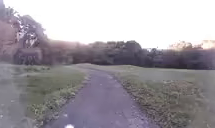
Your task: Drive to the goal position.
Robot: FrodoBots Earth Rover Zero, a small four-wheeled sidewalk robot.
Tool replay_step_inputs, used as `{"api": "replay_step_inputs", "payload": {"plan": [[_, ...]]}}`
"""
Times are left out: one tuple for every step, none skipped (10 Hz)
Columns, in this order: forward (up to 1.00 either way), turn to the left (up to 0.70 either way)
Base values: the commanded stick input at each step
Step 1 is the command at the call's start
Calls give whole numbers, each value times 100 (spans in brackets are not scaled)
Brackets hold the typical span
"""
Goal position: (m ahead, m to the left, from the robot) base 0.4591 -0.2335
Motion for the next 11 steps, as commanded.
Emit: {"api": "replay_step_inputs", "payload": {"plan": [[45,0],[45,0],[45,0],[45,0],[45,0],[45,0],[45,0],[45,0],[45,0],[45,0],[45,0]]}}
